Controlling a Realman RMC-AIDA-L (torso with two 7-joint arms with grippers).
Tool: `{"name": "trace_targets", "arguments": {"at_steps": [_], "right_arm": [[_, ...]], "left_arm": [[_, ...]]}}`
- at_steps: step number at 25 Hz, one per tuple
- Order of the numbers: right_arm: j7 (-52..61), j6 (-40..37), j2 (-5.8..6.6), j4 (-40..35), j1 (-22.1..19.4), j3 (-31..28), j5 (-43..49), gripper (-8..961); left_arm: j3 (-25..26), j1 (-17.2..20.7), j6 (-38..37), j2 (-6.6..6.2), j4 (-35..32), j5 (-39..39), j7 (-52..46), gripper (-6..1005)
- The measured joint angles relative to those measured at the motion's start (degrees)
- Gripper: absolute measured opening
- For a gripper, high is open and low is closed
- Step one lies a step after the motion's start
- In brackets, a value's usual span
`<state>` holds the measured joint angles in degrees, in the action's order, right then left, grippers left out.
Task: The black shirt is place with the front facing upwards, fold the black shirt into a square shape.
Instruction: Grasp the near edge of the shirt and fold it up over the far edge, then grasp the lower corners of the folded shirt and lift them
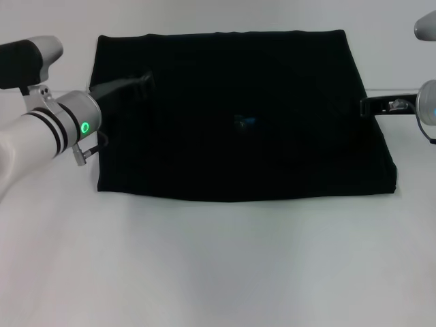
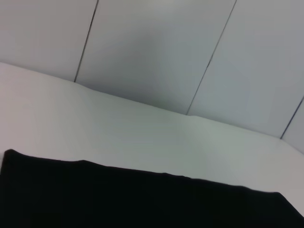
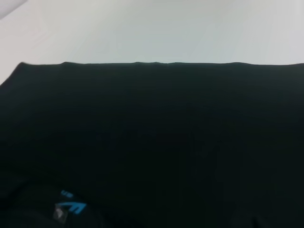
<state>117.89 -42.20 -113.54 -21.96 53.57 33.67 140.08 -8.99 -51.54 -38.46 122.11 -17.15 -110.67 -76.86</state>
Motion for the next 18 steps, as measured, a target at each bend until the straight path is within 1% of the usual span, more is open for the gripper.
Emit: {"name": "trace_targets", "arguments": {"at_steps": [2,4,7,8,9,10,12,14,18], "right_arm": [[0.1,-1.8,-0.31,-1.6,-0.4,0.8,0.0,274],[0.4,-3.7,-0.91,-4.1,-1.2,1.0,0.0,361],[0.9,-6.3,-1.91,-8.5,-2.9,0.9,-0.2,485],[1.1,-7.0,-2.2,-9.9,-3.5,0.8,-0.4,526],[1.2,-7.8,-2.5,-11.1,-4.1,0.8,-0.7,568],[1.2,-8.3,-2.68,-12.1,-4.6,0.9,-0.9,581],[1.3,-9.6,-2.82,-13.6,-5.2,1.0,-1.6,608],[1.7,-11.3,-2.58,-14.4,-5.5,1.0,-1.8,634],[2.9,-14.7,-2.18,-15.8,-5.6,1.0,-1.8,687]], "left_arm": [[-0.4,0.0,-0.3,-0.41,0.0,-0.1,-1.7,162],[-1.9,0.2,-1.0,-1.0,-0.2,-0.3,-4.7,246],[-5.3,1.2,-3.3,-2.15,-0.7,-0.3,-10.0,486],[-6.4,1.7,-4.4,-2.42,-1.1,-0.2,-11.3,517],[-6.4,1.7,-4.4,-2.42,-1.1,-0.2,-11.3,549],[-7.3,3.4,-8.9,-2.55,-3.5,0.2,-13.2,580],[-7.1,4.3,-11.3,-2.41,-5.2,0.7,-13.4,643],[-7.1,5.8,-14.7,-2.27,-7.0,2.4,-13.7,642],[-7.1,8.2,-19.9,-2.63,-8.5,4.5,-14.3,641]]}}
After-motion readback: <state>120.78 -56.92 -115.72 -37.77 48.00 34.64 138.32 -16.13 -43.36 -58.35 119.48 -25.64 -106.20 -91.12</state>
